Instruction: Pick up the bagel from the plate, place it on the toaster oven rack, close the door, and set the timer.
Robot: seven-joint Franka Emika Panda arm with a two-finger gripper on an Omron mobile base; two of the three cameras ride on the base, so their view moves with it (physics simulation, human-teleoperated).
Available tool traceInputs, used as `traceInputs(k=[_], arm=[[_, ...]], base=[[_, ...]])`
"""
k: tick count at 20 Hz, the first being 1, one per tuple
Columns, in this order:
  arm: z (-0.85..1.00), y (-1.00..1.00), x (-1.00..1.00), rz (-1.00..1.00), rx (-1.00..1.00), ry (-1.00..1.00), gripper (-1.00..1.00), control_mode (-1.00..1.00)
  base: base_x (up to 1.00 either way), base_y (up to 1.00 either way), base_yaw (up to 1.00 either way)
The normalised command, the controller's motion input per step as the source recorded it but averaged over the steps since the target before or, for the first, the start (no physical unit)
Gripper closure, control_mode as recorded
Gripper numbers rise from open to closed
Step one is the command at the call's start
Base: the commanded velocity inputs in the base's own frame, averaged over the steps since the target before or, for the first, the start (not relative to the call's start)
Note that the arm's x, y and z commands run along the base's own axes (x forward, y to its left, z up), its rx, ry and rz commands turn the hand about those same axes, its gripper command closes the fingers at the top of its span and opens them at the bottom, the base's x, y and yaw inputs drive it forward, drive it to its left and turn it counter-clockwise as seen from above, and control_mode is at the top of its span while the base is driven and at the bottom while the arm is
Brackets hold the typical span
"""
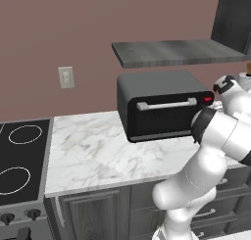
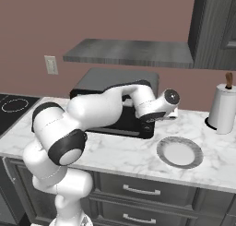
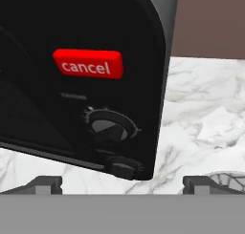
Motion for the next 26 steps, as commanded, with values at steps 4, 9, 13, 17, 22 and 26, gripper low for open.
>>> traceInputs(k=[4, 9, 13, 17, 22, 26], arm=[[0.41, 0.0, 0.03, 0.0, 0.1, 0.01, -1.0, -1.0], [0.13, 0.0, 0.0, 0.0, 0.09, 0.07, -1.0, -1.0], [-0.11, 0.0, 0.12, -0.02, 0.04, 0.06, -1.0, -1.0], [-0.23, 0.0, 0.16, -0.02, 0.03, 0.01, -1.0, -1.0], [-0.2, 0.0, 0.03, -0.01, 0.04, 0.0, -1.0, -1.0], [-0.12, 0.0, 0.12, -0.01, 0.04, 0.0, -1.0, -1.0]], base=[[0.0, 0.0, 0.0], [0.0, 0.0, 0.0], [0.0, 0.0, 0.0], [0.0, 0.0, 0.0], [0.0, 0.0, 0.0], [0.0, 0.0, 0.0]])
